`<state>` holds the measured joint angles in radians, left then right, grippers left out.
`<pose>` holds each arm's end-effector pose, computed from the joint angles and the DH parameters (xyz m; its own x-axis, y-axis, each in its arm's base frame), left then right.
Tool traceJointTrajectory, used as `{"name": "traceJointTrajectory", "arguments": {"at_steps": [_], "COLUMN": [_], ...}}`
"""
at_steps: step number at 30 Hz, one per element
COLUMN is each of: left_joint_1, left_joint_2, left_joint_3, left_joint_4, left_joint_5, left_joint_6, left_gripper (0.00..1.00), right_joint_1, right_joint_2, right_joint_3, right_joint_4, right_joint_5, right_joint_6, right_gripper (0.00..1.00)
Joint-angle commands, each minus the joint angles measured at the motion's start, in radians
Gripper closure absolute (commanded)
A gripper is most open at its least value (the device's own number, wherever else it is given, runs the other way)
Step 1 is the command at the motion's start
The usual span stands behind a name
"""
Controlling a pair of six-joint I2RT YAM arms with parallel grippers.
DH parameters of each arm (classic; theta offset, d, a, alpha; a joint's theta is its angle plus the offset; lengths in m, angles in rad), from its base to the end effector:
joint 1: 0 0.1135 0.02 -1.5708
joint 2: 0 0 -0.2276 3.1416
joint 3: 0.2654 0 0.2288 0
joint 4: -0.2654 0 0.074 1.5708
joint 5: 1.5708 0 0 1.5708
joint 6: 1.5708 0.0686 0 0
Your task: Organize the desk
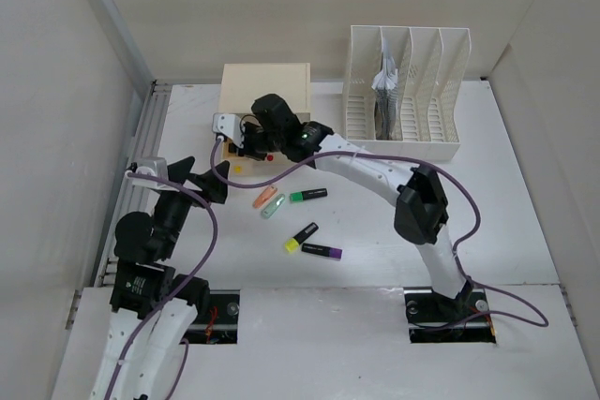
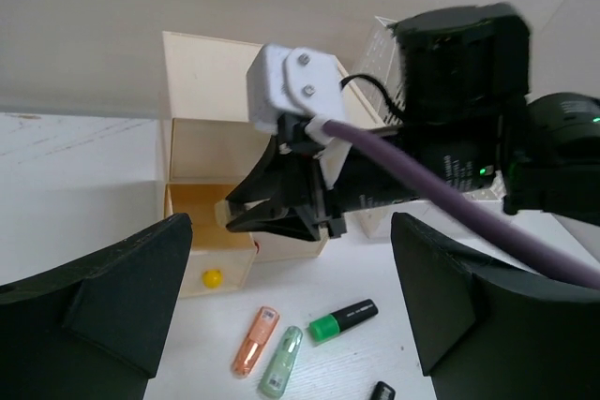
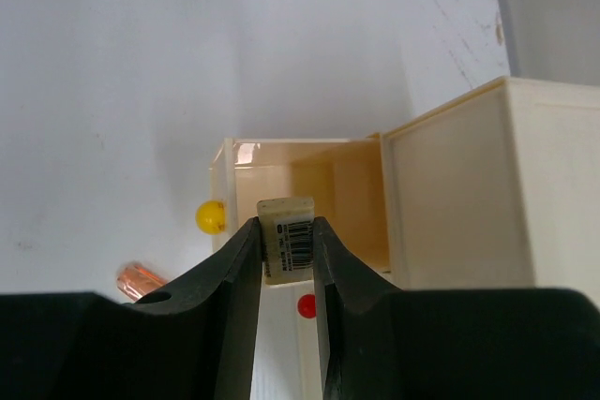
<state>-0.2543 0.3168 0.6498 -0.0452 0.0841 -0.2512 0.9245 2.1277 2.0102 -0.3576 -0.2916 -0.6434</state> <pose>0.1237 -0.0381 0.3537 0.1844 -0.3038 -0.9347 0.3866 0.8968 -0.2152 0.2799 0.4037 0.2765 0.3307 -0.5158 -0.7903 -0.9002 0.0791 -0.4283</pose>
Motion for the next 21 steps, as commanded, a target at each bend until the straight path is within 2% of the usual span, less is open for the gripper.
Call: {"name": "traceJointTrajectory", "arguments": {"at_steps": [1,4,7,8,9,10,12,13,16,18,19,21], "left_joint_1": [-0.005,-0.005,-0.005,-0.005,-0.005,-0.005,-0.005,-0.005,-0.005,-0.005,-0.005,-0.005], "left_joint_2": [-0.031,-0.053,-0.053,-0.053,-0.053,-0.053,-0.053,-0.053,-0.053,-0.053,-0.053,-0.053], "left_joint_3": [0.007,-0.003,-0.003,-0.003,-0.003,-0.003,-0.003,-0.003,-0.003,-0.003,-0.003,-0.003], "left_joint_4": [0.042,0.042,0.042,0.051,0.051,0.051,0.051,0.051,0.051,0.051,0.051,0.051], "left_joint_5": [-0.006,-0.006,-0.006,-0.006,-0.006,-0.006,-0.006,-0.006,-0.006,-0.006,-0.018,-0.029], "left_joint_6": [0.010,0.010,0.010,0.010,0.010,0.010,0.010,0.010,0.010,0.010,0.010,0.010], "left_gripper": [0.15,0.14,0.14,0.14,0.14,0.14,0.14,0.14,0.14,0.14,0.14,0.23], "right_joint_1": [0.007,0.007,0.007,0.007,0.007,0.007,0.007,0.007,0.007,0.007,0.007,0.007], "right_joint_2": [0.018,0.041,0.063,0.063,0.063,0.063,0.063,0.063,0.035,0.000,-0.012,-0.058], "right_joint_3": [0.059,0.068,0.079,0.079,0.088,0.088,0.088,0.088,0.088,0.088,0.075,0.032], "right_joint_4": [0.080,0.089,0.098,0.098,0.089,0.089,0.079,0.078,0.068,0.059,0.059,0.046], "right_joint_5": [0.015,0.038,0.049,0.049,0.049,0.049,0.049,0.049,0.040,0.028,0.016,-0.007], "right_joint_6": [0.050,0.060,0.060,0.060,0.060,0.060,0.060,0.060,0.070,0.070,0.079,0.090], "right_gripper": [0.98,0.98,0.91,0.85,0.64,0.54,0.43,0.42,0.42,0.49,0.63,0.83]}}
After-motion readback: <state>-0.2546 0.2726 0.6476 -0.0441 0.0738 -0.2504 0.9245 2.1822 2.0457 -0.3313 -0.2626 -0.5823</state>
